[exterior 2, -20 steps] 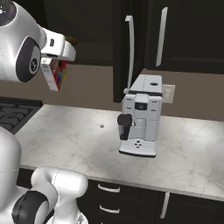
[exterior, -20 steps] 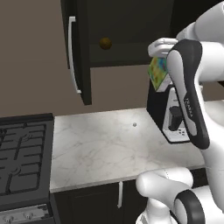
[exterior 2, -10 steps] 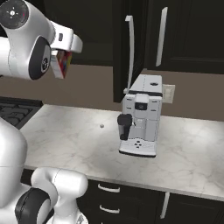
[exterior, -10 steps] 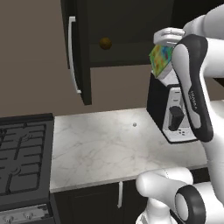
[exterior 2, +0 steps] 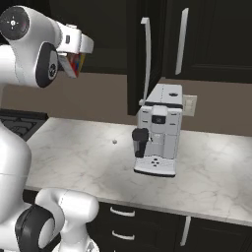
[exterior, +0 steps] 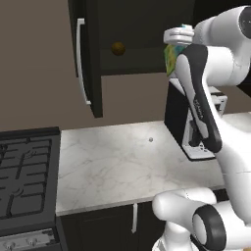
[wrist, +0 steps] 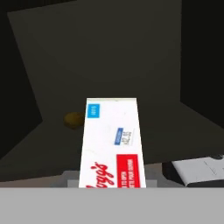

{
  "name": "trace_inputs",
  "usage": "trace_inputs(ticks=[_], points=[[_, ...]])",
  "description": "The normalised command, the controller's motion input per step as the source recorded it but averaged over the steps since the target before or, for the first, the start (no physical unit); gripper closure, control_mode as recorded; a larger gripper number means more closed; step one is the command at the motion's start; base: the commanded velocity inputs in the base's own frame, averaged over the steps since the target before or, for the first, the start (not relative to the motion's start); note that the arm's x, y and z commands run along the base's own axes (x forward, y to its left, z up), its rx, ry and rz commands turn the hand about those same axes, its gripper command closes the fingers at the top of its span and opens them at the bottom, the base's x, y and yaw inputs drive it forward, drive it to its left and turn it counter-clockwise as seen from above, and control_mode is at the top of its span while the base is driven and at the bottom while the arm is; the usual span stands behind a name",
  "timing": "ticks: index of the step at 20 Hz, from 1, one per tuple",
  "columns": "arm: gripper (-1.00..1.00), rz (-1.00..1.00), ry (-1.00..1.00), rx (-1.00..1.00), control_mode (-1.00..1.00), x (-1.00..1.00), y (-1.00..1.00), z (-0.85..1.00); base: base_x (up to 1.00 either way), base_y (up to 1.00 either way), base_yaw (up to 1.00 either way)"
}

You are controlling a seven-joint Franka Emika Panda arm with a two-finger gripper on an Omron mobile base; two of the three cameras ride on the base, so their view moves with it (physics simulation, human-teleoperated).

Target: Pick the cereal and canned food from the counter and place them in the cabinets closest to them.

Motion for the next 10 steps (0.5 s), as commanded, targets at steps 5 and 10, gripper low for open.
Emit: trace_inputs(ticks=[5, 10], points=[[1.00, -0.01, 0.03, -0.01, -1.00, 0.15, 0.02, 0.03, 0.00, 0.00, 0.00], [1.00, 0.00, 0.05, -0.02, -1.00, 0.13, 0.03, 0.00, 0.00, 0.00, 0.00]])
